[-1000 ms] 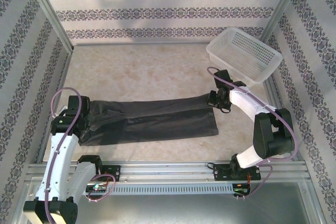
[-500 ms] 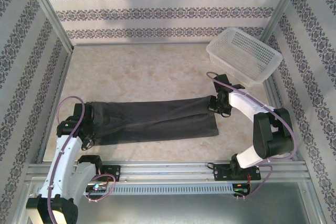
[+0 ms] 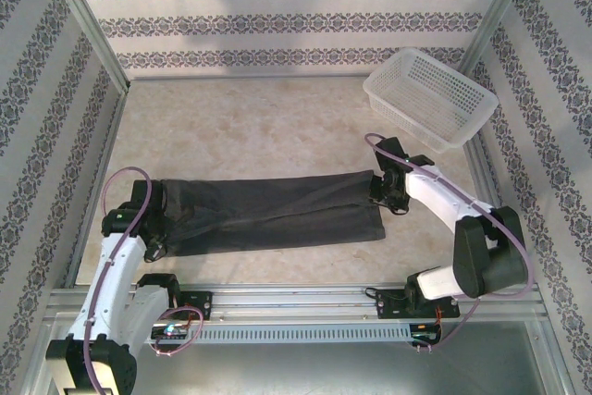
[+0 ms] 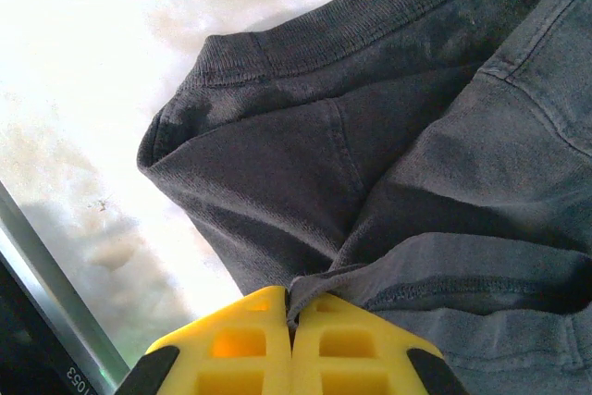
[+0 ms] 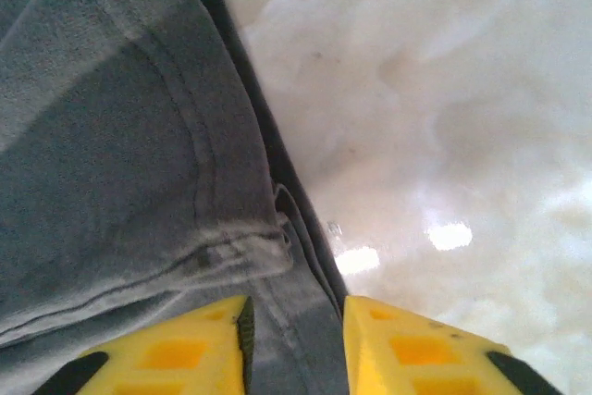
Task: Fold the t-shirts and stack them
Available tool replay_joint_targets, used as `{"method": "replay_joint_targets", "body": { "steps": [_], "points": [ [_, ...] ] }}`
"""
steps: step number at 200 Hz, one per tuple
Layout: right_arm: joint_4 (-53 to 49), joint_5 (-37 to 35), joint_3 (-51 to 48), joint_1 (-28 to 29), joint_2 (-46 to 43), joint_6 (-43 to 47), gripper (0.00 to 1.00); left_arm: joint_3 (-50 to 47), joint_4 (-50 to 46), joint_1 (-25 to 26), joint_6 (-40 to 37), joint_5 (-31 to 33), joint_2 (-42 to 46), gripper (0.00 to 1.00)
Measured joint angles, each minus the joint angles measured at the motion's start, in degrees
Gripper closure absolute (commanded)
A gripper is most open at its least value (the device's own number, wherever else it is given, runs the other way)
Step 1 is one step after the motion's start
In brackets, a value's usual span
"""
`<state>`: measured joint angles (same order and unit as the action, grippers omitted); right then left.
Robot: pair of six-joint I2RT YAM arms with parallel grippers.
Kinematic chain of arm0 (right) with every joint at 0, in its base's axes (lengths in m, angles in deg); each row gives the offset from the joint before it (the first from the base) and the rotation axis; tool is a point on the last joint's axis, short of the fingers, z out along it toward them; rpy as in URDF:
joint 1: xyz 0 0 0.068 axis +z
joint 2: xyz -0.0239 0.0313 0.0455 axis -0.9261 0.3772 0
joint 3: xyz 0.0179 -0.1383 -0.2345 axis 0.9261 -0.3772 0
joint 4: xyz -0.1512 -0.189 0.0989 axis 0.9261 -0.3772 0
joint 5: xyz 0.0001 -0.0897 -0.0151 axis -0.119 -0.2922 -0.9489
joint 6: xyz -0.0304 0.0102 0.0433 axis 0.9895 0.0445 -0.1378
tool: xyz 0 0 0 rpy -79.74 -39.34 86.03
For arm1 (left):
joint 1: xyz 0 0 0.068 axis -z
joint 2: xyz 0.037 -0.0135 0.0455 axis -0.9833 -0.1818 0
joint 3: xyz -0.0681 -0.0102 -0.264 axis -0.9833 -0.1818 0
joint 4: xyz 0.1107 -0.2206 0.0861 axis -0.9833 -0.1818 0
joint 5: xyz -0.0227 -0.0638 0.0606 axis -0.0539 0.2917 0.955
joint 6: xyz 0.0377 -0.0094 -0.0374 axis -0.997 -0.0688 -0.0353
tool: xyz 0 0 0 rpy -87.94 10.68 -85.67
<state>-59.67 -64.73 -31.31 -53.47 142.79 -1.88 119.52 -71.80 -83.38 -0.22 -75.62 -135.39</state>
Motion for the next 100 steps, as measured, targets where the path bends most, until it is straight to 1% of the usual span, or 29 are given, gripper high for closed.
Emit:
{"method": "replay_joint_targets", "body": {
  "steps": [12, 22, 29, 75, 100],
  "points": [
    [-0.04, 0.07, 0.04, -0.28, -2.40, -2.03, 0.62, 0.00, 0.15, 0.00, -0.15, 0.00, -0.15, 1.00],
    [-0.04, 0.37, 0.50, -0.79, -3.48, -4.92, 0.67, 0.02, 0.31, 0.00, -0.20, 0.02, -0.37, 1.00],
    [-0.02, 0.81, 1.05, -1.14, -3.39, -6.95, 0.68, 0.02, 0.48, 0.00, -0.22, 0.00, -0.57, 1.00],
    [4.22, 6.45, 2.71, -1.49, 4.33, -25.55, 0.68, 0.22, 1.68, 0.00, -0.50, -0.02, -1.75, 1.00],
    [4.68, 8.33, 3.52, -1.53, 6.71, -32.30, 0.68, 0.57, 1.99, 0.00, -0.90, -0.02, -1.75, 1.00]
  ]
}}
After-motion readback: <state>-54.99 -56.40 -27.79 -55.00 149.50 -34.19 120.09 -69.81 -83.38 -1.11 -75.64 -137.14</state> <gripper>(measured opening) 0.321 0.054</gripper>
